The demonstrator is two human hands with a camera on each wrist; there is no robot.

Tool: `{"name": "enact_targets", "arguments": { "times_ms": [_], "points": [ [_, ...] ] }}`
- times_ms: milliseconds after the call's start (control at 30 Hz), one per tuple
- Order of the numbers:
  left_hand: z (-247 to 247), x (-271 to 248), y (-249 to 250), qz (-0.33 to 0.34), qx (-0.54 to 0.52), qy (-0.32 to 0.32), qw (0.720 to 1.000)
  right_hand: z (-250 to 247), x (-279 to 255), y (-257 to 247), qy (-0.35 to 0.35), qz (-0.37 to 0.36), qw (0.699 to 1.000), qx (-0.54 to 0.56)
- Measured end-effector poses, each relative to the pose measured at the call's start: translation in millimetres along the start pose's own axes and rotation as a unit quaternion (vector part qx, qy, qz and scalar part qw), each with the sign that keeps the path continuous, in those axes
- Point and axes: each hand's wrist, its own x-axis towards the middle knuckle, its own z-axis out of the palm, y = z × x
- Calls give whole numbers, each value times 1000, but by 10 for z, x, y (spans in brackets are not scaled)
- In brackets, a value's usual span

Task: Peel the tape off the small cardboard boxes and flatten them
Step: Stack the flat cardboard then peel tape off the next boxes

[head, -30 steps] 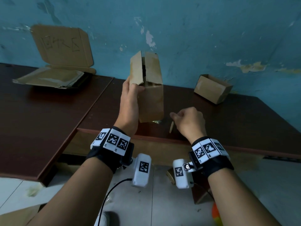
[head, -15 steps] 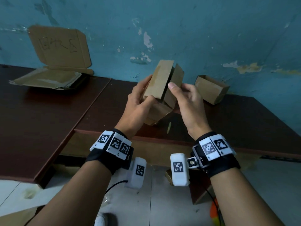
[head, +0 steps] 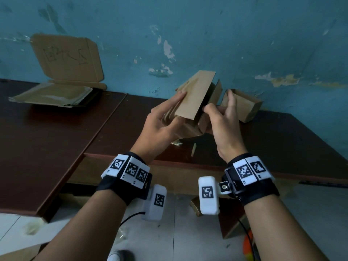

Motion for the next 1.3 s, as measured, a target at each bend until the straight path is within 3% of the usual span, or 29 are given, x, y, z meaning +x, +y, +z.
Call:
{"name": "enact_targets", "arguments": {
  "times_ms": [333, 567, 767, 1000, 1200, 1300],
  "points": [
    [11, 24, -61, 6, -64, 108, 992, -7, -58, -46, 11, -49, 999, -10],
    [23, 46, 10, -41, -101, 200, 974, 83, -125, 1, 4, -71, 997, -16],
    [-10, 56, -9, -49, -141, 216, 965, 80, -58, 96, 10, -67, 998, 10],
    [16, 22, 18, -18, -126, 193, 973, 25, 46, 134, 63, -70, 978, -186],
    [77, 17, 3, 13, -76, 161, 984, 7, 10, 209, 121, -102, 900, -406],
    [67, 20, 1, 1, -87, 156, 984, 8, -1, 185, 127, -93, 893, -422]
  ]
}}
